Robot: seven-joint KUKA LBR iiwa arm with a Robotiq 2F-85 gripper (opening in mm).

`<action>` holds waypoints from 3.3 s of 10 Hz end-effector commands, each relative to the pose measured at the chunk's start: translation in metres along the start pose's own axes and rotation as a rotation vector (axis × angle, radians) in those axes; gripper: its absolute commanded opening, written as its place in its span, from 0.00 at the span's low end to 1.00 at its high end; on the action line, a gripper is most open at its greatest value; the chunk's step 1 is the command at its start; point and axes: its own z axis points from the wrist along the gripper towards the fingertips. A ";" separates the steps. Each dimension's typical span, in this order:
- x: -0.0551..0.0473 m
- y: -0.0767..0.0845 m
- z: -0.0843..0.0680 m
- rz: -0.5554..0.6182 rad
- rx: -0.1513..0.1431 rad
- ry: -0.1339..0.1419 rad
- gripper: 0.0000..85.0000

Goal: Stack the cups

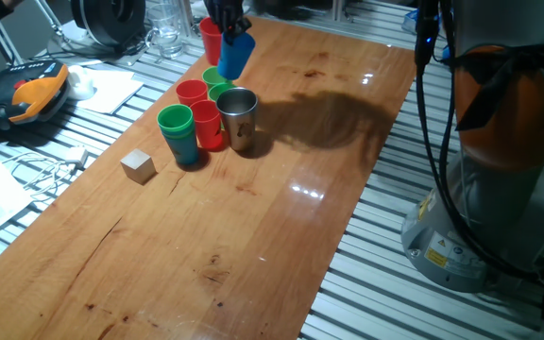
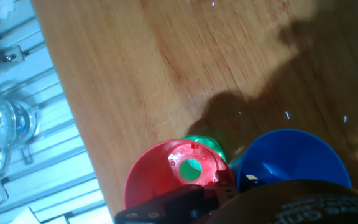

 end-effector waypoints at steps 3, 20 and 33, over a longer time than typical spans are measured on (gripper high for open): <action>0.007 0.000 0.009 0.012 -0.005 -0.009 0.00; 0.009 -0.007 0.031 -0.002 -0.029 -0.020 0.00; 0.018 -0.014 0.039 0.000 -0.031 -0.068 0.00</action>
